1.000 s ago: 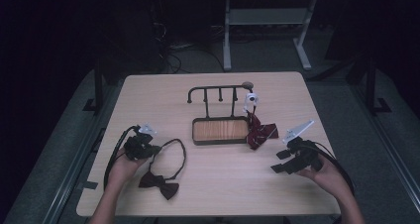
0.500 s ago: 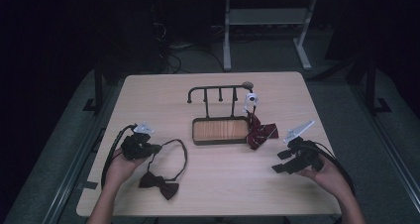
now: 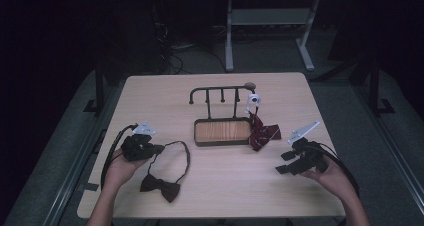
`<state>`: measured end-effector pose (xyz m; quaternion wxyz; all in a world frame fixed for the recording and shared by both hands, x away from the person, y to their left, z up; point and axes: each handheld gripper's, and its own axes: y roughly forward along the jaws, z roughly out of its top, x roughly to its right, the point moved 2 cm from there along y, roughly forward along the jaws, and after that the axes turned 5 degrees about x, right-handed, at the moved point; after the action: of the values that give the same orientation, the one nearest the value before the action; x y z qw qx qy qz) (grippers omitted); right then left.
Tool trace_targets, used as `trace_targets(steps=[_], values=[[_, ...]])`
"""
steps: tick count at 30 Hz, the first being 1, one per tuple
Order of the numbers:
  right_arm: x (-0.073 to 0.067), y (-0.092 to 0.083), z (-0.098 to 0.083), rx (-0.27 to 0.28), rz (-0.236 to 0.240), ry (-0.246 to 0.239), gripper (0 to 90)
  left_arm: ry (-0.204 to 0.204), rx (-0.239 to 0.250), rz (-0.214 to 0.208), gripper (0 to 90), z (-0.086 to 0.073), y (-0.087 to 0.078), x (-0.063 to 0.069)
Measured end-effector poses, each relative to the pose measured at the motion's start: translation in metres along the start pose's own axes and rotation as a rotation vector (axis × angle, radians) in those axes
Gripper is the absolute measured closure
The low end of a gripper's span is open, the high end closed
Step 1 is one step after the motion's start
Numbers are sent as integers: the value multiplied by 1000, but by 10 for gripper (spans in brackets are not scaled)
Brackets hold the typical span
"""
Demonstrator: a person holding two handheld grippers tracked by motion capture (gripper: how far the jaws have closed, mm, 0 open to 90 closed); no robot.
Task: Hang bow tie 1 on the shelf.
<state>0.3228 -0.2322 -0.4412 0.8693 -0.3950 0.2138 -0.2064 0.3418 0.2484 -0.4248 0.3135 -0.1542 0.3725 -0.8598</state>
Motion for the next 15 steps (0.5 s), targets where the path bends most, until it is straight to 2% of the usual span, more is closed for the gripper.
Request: trace_targets(steps=[6,15], values=[[2,-1,-1,2,1,4,391,5,3,-15,898,3,-3,2],[2,-4,-2,15,0,5,391,42,-2,-34,898,12,-13,9]])
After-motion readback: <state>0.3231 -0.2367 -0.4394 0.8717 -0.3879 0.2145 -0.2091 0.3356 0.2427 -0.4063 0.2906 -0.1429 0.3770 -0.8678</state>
